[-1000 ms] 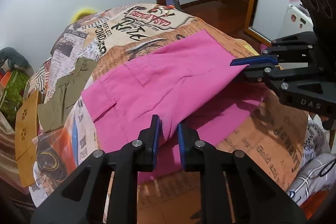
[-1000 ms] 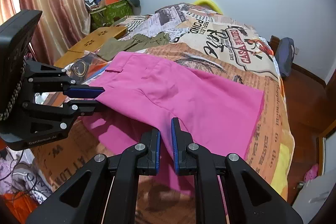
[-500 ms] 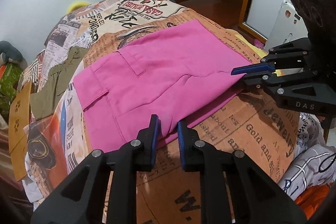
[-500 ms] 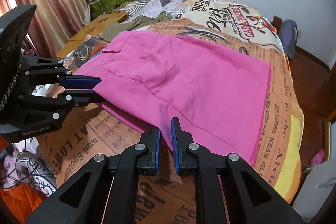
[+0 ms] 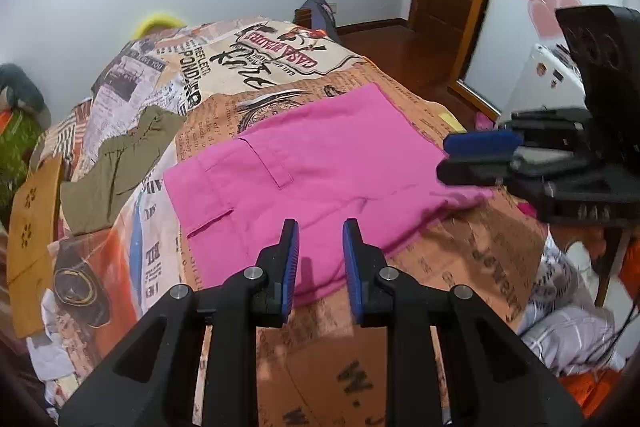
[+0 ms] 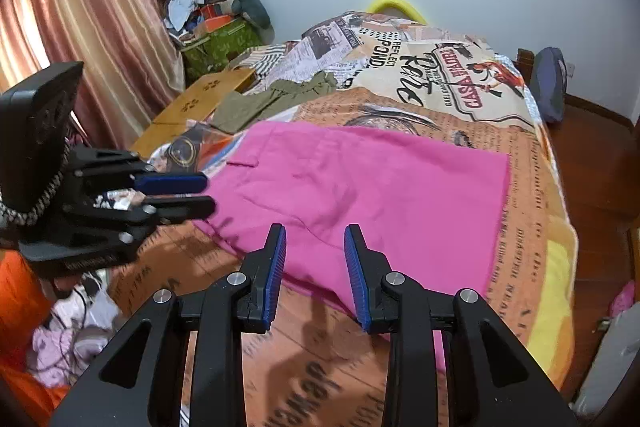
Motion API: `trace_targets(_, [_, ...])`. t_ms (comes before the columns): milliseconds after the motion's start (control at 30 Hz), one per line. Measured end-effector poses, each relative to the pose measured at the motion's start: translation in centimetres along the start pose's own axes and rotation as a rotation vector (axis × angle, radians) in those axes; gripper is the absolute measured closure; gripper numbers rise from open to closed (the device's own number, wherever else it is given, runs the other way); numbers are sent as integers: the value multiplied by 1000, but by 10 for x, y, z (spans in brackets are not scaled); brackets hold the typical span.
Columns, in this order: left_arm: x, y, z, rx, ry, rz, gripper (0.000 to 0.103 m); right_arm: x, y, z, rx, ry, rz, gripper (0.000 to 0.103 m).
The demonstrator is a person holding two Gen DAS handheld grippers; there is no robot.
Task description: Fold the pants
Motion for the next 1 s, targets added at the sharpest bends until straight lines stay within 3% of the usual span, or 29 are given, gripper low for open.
trace_targets(333, [-24,31,-50,10,101,108,81,-29,10,-67,45,134,-26,76])
trace_targets(400, [-26,36,-45,-9,86,114,81,-33,8,-62,22,121,-13,76])
trace_targets(600, [-35,56,-37,31,79,143,78,-43,-8,-52,-14,132,-33,77])
trace_targets(667, [-39,61,-33,3,76,172,76,-49,-15,-48,-27,135,-48,77])
trace_targets(1000, [-50,66,-23,2,63,204,70,-100,-67,-25,-126,187,-205,77])
Point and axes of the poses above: each gripper's, at about its wrist camera, not at the fingertips, and z roughly against the way its jaws point, y to its left, x to its top, the point moved 6 cm from there along -z, roughly the way its jaws point, and after that the axes turned 13 degrees about z, right-handed, at the moved point
